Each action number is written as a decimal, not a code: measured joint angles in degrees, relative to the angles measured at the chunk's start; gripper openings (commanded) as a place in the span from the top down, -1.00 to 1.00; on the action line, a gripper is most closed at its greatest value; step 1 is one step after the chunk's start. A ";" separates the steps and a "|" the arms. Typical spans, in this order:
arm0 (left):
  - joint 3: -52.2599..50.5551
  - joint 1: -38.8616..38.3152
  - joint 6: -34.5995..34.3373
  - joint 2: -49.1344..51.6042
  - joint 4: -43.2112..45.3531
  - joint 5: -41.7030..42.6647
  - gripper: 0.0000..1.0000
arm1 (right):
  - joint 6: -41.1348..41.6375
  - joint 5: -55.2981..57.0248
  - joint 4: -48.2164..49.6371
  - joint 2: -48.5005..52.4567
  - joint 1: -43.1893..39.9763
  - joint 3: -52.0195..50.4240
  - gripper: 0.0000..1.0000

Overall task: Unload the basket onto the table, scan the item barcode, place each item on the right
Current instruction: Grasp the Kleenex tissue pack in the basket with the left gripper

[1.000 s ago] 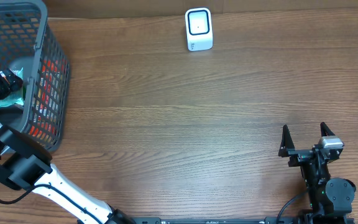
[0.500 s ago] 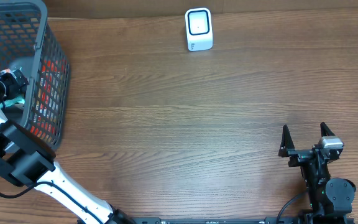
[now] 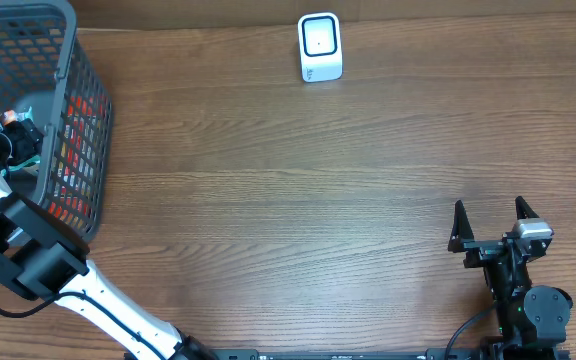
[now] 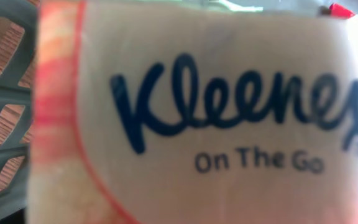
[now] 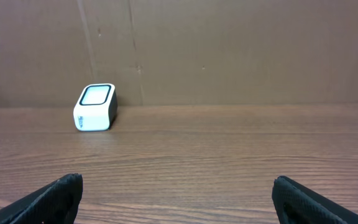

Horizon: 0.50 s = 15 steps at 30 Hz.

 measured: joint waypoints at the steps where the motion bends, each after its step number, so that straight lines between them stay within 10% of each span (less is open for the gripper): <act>1: -0.15 0.00 0.00 0.00 0.00 0.00 -0.64 | -0.02 0.00 0.00 0.00 0.00 0.00 -1.00; 15: -2.99 -0.17 0.22 -0.17 2.12 -1.44 -0.15 | 0.00 0.02 0.02 0.00 0.00 0.00 -1.00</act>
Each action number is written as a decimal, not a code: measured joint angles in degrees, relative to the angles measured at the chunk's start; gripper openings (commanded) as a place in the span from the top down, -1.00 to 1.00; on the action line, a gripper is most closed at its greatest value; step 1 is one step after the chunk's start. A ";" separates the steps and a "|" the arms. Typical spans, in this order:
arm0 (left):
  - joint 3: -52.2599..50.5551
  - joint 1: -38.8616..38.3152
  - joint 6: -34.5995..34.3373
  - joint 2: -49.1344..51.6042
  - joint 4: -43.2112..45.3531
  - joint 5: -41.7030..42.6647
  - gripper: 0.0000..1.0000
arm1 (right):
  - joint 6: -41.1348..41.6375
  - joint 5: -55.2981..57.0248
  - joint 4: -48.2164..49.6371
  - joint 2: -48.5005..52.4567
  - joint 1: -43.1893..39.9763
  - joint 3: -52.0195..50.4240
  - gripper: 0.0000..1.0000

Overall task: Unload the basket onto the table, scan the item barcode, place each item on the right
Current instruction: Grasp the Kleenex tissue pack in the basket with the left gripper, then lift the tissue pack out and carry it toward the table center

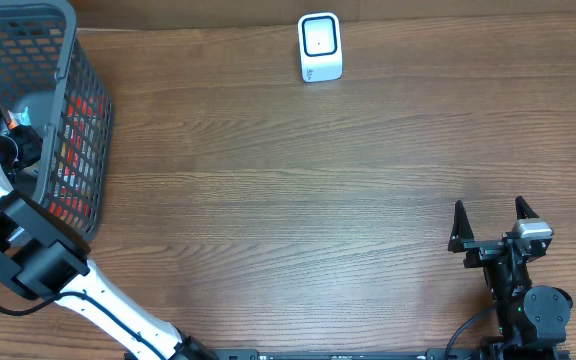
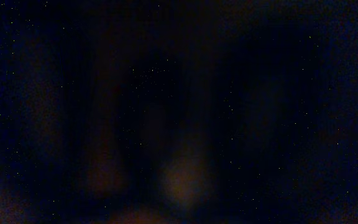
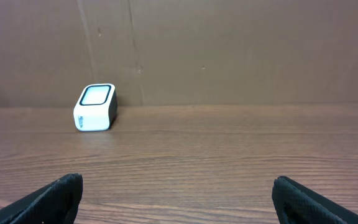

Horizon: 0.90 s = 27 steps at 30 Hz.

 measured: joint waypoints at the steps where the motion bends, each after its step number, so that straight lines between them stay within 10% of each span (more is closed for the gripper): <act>1: 0.07 0.00 0.00 0.00 -0.04 -0.04 -0.11 | 0.02 0.00 -0.02 0.00 0.00 0.00 -1.00; 16: 4.50 -0.20 -2.82 -1.77 -6.12 -1.75 0.15 | 0.02 0.00 0.00 0.00 0.00 0.00 -1.00; 27: 7.30 -0.22 -14.12 -25.68 -6.27 0.26 0.23 | -0.02 -0.02 -0.02 0.00 0.00 0.00 -1.00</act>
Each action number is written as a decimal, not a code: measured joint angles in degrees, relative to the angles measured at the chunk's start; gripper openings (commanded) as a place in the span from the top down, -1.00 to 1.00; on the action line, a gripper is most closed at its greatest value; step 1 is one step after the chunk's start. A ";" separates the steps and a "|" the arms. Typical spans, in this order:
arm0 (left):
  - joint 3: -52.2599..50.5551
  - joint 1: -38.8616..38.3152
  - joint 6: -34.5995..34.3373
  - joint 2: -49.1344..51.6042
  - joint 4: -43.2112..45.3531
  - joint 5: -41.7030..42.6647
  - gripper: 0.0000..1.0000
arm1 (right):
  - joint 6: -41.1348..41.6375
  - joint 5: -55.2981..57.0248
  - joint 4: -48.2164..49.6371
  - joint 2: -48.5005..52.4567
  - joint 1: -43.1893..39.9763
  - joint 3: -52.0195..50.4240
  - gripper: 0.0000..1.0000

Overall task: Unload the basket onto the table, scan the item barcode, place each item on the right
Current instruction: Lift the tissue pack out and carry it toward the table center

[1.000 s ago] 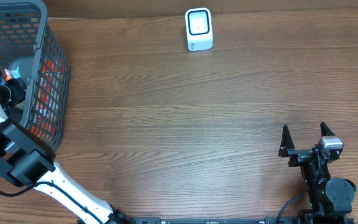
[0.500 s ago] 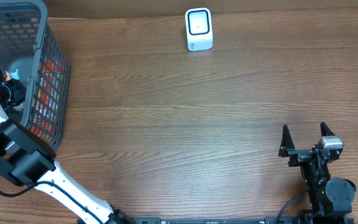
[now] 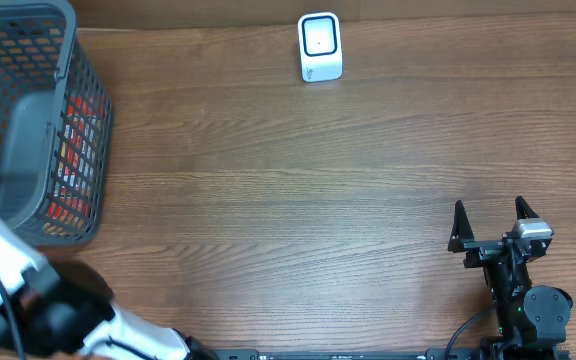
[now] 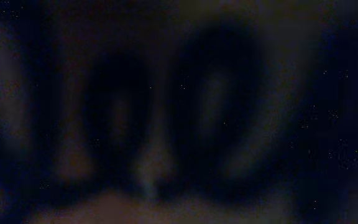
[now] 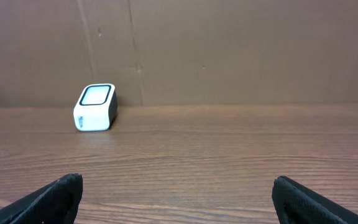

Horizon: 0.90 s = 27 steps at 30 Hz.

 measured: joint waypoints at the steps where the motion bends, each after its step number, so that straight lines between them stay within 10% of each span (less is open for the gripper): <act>1: 0.39 0.02 -0.90 -2.73 -0.04 0.76 0.27 | 0.04 0.00 0.00 0.00 0.00 0.00 -1.00; 10: 1.25 -3.74 -4.68 -17.38 -11.02 9.55 0.57 | 0.00 0.00 0.00 0.00 0.00 0.00 -1.00; 27: -6.23 -35.50 -4.87 -18.75 -24.06 2.16 0.74 | 0.02 0.02 0.00 0.00 0.00 0.00 -1.00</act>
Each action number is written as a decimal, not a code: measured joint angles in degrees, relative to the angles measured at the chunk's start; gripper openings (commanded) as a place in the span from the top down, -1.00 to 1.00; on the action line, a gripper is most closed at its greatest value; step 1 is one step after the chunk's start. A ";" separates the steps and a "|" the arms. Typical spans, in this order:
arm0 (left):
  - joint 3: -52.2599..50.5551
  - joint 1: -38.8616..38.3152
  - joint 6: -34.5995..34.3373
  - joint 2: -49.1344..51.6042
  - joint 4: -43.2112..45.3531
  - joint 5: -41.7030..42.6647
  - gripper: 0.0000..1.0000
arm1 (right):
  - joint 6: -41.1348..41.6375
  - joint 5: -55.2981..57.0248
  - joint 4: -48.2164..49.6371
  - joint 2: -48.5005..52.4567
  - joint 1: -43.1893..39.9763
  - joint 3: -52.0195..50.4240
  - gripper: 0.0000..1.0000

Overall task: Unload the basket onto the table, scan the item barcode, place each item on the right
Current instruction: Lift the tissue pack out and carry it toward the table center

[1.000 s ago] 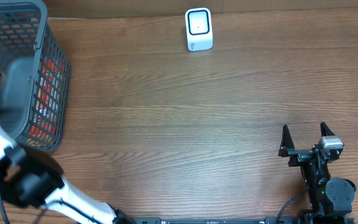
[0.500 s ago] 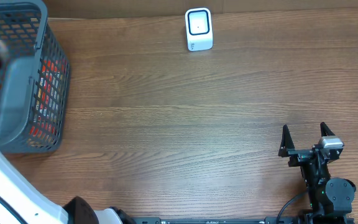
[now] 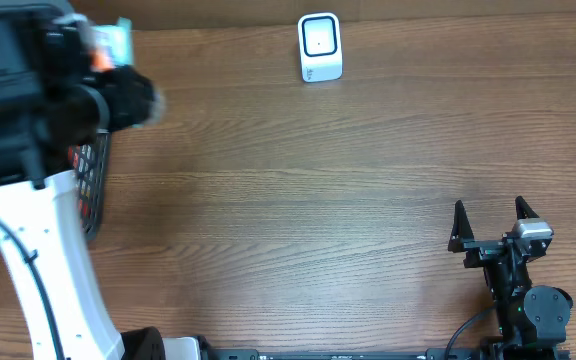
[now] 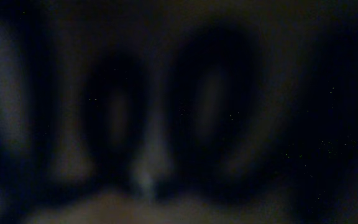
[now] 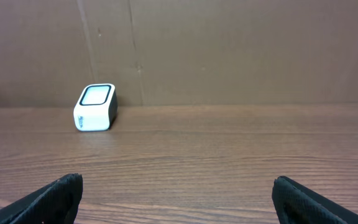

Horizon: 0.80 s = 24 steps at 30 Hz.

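Note:
My left arm rises large and blurred at the top left of the overhead view. At its tip my left gripper (image 3: pixel 103 48) is shut on a pale tissue pack (image 3: pixel 116 36) with orange and green edges, held above the basket's right rim. The left wrist view is dark, with only blurred lettering (image 4: pixel 210 112) close against the lens. The white barcode scanner (image 3: pixel 319 47) stands at the table's far edge, also in the right wrist view (image 5: pixel 94 107). My right gripper (image 3: pixel 488 208) rests open at the front right, and its fingertips (image 5: pixel 64 186) stand wide apart over bare wood.
A grey mesh basket (image 3: pixel 94 180) stands at the left, mostly hidden under my left arm, with red items (image 3: pixel 80 205) showing through its wall. A brown cardboard wall (image 5: pixel 229 50) backs the table behind the scanner.
My left arm was low at the left edge, its gripper out of sight. Now it is raised over the basket's right rim with the tissue pack at its tip. The right arm has not moved.
My left gripper was inside the basket with a Kleenex pack filling its wrist view. Then that view went dark, and later showed blurred lettering against the lens. Now the pack is out of the basket, held high at the top left. The right gripper stayed open throughout.

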 measured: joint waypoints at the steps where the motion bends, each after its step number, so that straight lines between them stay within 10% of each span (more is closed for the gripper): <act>1: -1.88 -2.40 -0.42 0.00 0.33 -1.16 0.81 | 0.02 -0.02 0.00 0.00 0.00 0.00 -1.00; 24: -52.35 -39.41 -25.18 0.00 37.79 -9.70 0.85 | 0.00 0.00 0.02 0.00 0.00 0.00 -1.00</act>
